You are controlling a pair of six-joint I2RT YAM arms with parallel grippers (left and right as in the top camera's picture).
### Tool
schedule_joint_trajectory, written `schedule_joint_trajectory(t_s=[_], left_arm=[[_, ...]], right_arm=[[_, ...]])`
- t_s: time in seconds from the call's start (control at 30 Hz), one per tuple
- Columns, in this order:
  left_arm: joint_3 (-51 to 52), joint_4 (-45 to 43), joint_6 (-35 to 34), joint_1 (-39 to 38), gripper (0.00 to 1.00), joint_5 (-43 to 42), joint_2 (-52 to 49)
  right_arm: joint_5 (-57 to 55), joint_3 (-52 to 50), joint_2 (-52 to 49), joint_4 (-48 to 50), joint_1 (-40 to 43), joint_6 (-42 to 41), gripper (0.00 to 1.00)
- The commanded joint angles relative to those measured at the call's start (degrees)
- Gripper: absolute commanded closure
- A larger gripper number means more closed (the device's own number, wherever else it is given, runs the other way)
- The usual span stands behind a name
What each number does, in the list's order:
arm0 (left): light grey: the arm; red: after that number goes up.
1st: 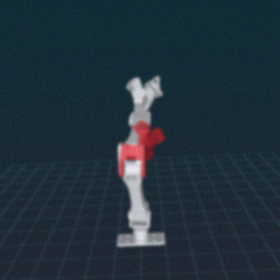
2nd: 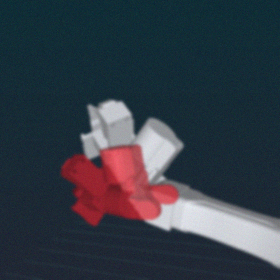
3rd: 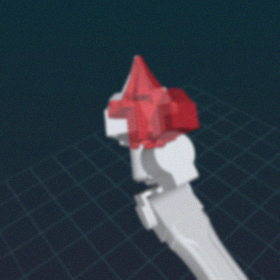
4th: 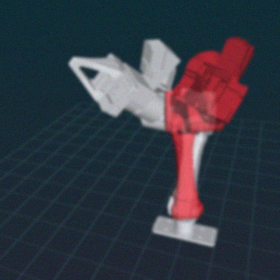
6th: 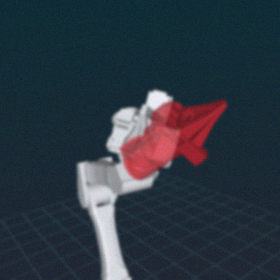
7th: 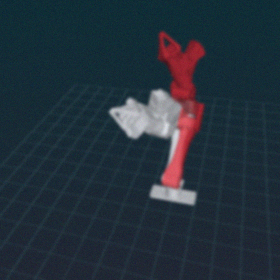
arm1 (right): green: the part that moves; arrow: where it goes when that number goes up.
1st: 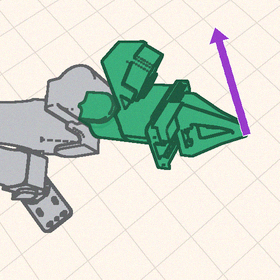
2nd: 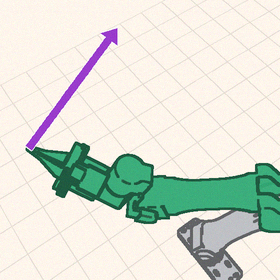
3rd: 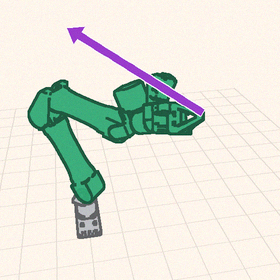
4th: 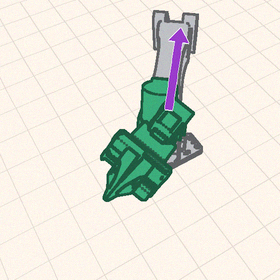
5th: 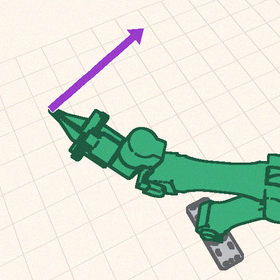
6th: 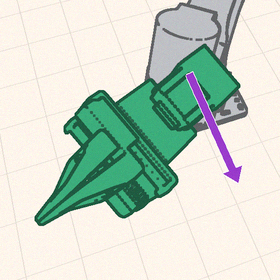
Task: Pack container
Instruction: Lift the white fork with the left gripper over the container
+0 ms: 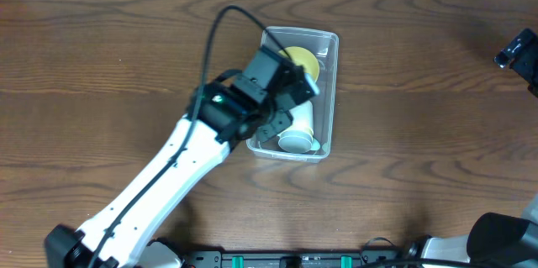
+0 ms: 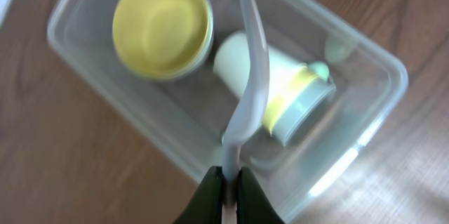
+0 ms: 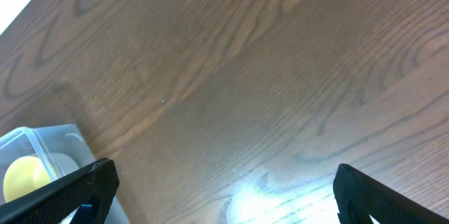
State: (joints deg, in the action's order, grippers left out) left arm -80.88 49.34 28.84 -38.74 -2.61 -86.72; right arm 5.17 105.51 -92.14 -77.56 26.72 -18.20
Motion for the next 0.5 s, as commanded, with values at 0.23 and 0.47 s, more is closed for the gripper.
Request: schedule_joint_trajectory(t_s=[0.23, 0.47], left_arm=[[0.1, -3.6, 3.3, -0.2, 0.94, 0.2, -7.3], [0.1, -2.6, 3.3, 0.0, 0.94, 0.2, -9.5]], right_arm=[[0.0, 0.0, 0.5, 0.0, 0.2, 0.7, 0.01], [0.0, 0.0, 0.5, 0.0, 0.2, 0.7, 0.01]])
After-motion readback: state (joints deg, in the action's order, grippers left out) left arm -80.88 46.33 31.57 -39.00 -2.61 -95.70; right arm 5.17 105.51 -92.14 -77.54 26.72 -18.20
